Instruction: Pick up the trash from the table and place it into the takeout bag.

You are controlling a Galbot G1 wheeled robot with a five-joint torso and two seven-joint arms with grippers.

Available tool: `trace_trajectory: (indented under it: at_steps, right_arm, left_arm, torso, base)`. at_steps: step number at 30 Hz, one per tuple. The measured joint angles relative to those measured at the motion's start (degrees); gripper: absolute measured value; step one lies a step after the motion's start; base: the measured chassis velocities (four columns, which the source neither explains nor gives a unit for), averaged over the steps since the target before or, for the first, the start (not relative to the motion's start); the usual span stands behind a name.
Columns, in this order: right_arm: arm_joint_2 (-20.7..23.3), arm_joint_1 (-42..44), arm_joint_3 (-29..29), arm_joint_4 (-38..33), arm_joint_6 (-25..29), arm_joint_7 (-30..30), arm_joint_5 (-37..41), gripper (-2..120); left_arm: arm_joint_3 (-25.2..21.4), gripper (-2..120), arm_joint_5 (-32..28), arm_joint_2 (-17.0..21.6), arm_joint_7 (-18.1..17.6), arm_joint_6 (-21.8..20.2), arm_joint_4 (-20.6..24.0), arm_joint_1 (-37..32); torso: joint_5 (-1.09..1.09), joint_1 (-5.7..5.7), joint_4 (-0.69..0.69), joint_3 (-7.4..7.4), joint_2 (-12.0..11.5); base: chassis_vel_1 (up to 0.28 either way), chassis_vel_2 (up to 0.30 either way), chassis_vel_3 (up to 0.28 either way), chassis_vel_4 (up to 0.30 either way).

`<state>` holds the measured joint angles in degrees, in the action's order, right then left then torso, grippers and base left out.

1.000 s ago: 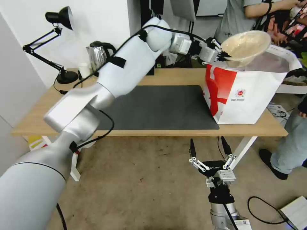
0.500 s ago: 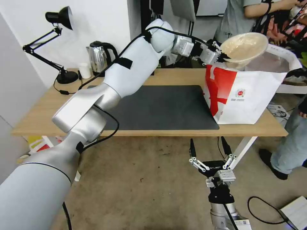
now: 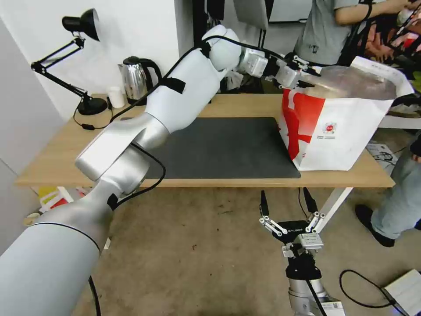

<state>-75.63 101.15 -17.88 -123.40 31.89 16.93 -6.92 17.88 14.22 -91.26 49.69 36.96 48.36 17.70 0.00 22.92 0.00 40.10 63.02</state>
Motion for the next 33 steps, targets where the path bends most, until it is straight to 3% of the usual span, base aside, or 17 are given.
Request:
trace_trajectory:
  at_steps: [4,5,10,14,20,24,25,27,30,31,33]
  right_arm:
    - [0.00,0.00,0.00,0.00,0.00,0.00,0.00,100]
    - [0.00,0.00,0.00,0.00,0.00,0.00,0.00,100]
    - [0.00,0.00,0.00,0.00,0.00,0.00,0.00,100]
    - [0.00,0.00,0.00,0.00,0.00,0.00,0.00,100]
    - [0.00,0.00,0.00,0.00,0.00,0.00,0.00,100]
    - [0.00,0.00,0.00,0.00,0.00,0.00,0.00,100]
    - [0.00,0.00,-0.01,0.00,0.00,0.00,0.00,100]
    - [0.00,0.00,0.00,0.00,0.00,0.00,0.00,100]
    - [-0.01,0.00,-0.01,0.00,0.00,0.01,0.00,100]
    - [-0.01,0.00,-0.01,0.00,0.00,0.01,0.00,100]
    - [-0.01,0.00,-0.01,0.00,0.00,0.00,0.00,100]
  left_arm:
    - [0.27,54,-0.07,0.00,-0.29,-0.04,0.01,0.00]
    - [0.31,62,-0.06,0.00,-0.29,-0.05,0.10,0.00]
    - [0.31,74,-0.04,0.14,-0.26,-0.08,0.31,0.17]
    - [0.23,93,-0.92,1.25,-0.21,-0.52,1.49,0.69]
    - [-0.22,99,-5.00,4.11,-0.28,-2.86,3.78,1.97]
    - [-0.53,100,-8.69,7.10,-1.70,-5.44,6.63,2.92]
    - [-0.44,100,-11.78,10.21,-3.34,-7.57,9.45,3.67]
    - [-0.43,100,-13.57,11.72,-4.14,-8.78,10.79,4.02]
    - [-0.21,100,-17.81,16.36,-6.59,-12.17,15.11,4.31]
    - [-0.21,100,-17.81,16.36,-6.59,-12.17,15.11,4.31]
    - [0.53,100,-22.16,21.72,-9.52,-15.83,19.97,3.64]
  torso:
    - [0.00,0.00,0.00,0.00,0.00]
    - [0.00,0.00,0.00,0.00,0.00]
    - [0.00,0.00,0.00,0.00,0.00]
    - [0.00,0.00,-0.01,0.00,0.00]
    - [0.00,0.00,-0.01,0.00,0.00]
    - [-0.01,0.00,-0.01,0.00,0.00]
    - [-0.02,0.00,0.00,0.00,0.00]
    - [-0.02,0.00,0.03,0.00,0.00]
    - [0.01,0.00,-0.04,0.00,0.00]
    - [0.01,0.00,-0.04,0.00,0.00]
    - [0.00,0.00,0.00,0.00,0.00]
  base:
    - [0.000,0.000,0.000,0.000]
    - [0.000,0.000,0.000,0.000]
    - [0.000,0.000,0.000,0.000]
    - [0.000,0.000,0.000,0.000]
    - [0.000,0.000,0.000,0.000]
    - [0.000,0.000,0.000,0.000]
    - [0.000,0.000,0.000,0.000]
    - [0.000,0.000,0.000,0.000]
    - [0.000,0.000,0.000,0.000]
    - [0.000,0.000,0.000,0.000]
    - [0.000,0.000,0.000,0.000]
